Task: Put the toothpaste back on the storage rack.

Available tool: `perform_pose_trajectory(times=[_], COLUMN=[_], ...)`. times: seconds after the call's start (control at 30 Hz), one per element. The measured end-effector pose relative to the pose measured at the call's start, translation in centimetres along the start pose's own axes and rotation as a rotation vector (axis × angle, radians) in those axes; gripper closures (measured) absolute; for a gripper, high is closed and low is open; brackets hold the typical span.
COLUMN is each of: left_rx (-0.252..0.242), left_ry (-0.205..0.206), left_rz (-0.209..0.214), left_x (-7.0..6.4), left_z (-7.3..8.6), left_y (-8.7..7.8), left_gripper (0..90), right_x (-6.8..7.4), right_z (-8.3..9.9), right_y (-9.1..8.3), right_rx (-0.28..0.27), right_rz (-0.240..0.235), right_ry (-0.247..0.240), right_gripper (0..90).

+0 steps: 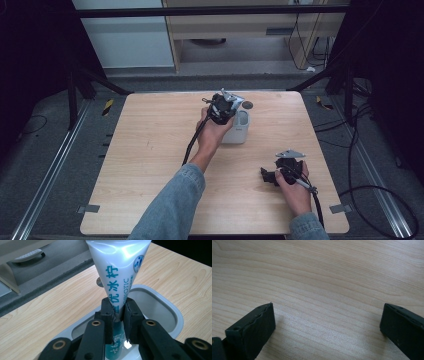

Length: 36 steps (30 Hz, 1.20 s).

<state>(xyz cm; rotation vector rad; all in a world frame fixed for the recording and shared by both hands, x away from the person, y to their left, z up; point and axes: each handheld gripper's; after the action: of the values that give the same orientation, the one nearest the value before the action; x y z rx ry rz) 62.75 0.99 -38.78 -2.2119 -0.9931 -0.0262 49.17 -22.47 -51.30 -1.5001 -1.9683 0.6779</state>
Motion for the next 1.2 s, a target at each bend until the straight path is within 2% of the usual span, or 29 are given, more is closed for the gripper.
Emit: perform_pose_trajectory(times=[0.23,0.27,0.77,0.8,1.1,1.13,1.2], left_rx=[0.006,0.008,0.015,0.014,0.008,0.006,0.007], left_ry=[-0.001,0.001,-0.012,-0.012,-0.022,-0.021,-0.013], left_rz=[-0.002,0.000,0.008,0.008,0.011,0.010,0.006], left_x=[-0.08,-0.09,-0.11,-0.12,-0.16,-0.19,-0.22], left_z=[-0.17,-0.21,-0.45,-0.41,0.12,0.20,0.32], left_y=[0.12,0.13,0.32,0.30,-0.25,-0.35,-0.59], left_gripper=[78.9,78.8,77.8,77.6,74.9,74.6,74.4], right_x=[0.06,0.00,0.04,-0.02,0.06,0.00,0.06], right_z=[-0.01,0.00,-0.01,0.00,-0.01,0.00,-0.01], right_y=[0.00,0.00,0.01,0.01,-0.01,0.00,-0.01], right_rx=[-0.002,0.000,-0.004,-0.002,-0.002,0.001,-0.001], right_rz=[-0.002,0.000,-0.002,0.000,-0.002,0.000,-0.002], right_ry=[0.010,-0.001,0.008,-0.003,0.010,0.000,0.011], right_gripper=[0.4,0.4,0.4,0.4,0.3,0.4,0.4])
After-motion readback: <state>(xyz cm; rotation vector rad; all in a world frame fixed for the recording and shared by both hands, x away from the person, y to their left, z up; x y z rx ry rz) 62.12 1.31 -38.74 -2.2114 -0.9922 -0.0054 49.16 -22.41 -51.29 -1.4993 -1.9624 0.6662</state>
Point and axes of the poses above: each handheld gripper's, and its own axes: y roughly forward along the jaws, z roughly out of its underside, x roughly to its left, and after that the axes turned 12 degrees about y, right-handed
